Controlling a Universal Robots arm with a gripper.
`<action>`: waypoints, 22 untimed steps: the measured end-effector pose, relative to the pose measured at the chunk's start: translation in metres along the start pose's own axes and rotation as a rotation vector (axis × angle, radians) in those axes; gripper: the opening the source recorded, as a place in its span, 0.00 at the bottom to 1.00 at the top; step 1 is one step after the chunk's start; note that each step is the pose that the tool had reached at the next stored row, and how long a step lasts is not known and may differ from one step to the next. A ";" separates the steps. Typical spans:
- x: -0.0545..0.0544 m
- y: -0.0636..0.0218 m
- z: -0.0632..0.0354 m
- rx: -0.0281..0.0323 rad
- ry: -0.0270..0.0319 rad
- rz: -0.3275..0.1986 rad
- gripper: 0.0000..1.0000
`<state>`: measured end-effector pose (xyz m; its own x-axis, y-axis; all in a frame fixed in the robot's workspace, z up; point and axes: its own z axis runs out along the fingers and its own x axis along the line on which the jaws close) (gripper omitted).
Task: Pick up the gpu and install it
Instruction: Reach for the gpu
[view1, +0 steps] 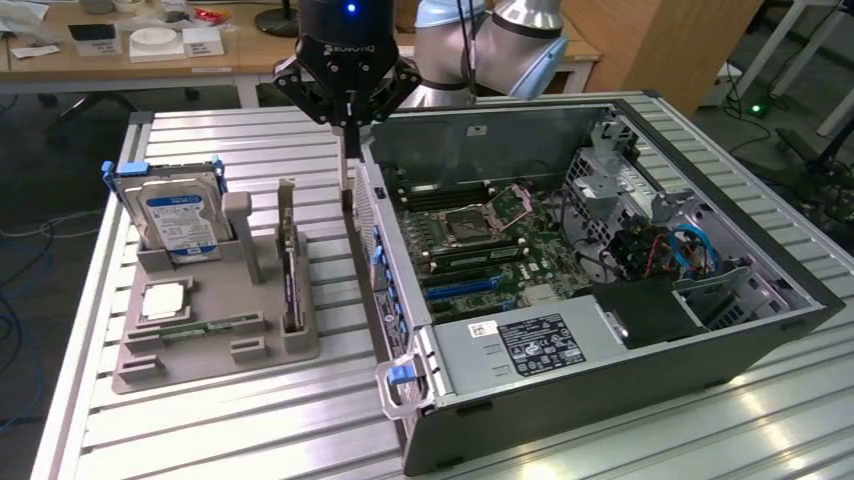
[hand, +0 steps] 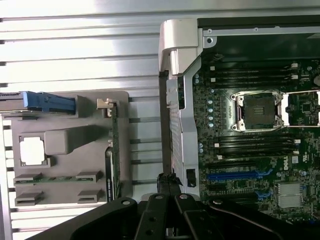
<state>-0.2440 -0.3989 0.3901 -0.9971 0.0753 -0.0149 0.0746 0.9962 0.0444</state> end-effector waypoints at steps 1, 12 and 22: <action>0.001 -0.0001 0.0000 0.0000 0.0002 0.000 0.11; 0.014 -0.0011 0.0002 0.0001 0.0014 0.000 0.11; 0.025 -0.0020 0.0003 0.0002 0.0028 0.000 0.11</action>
<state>-0.2694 -0.3989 0.3893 -0.9971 0.0753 -0.0121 0.0747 0.9962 0.0442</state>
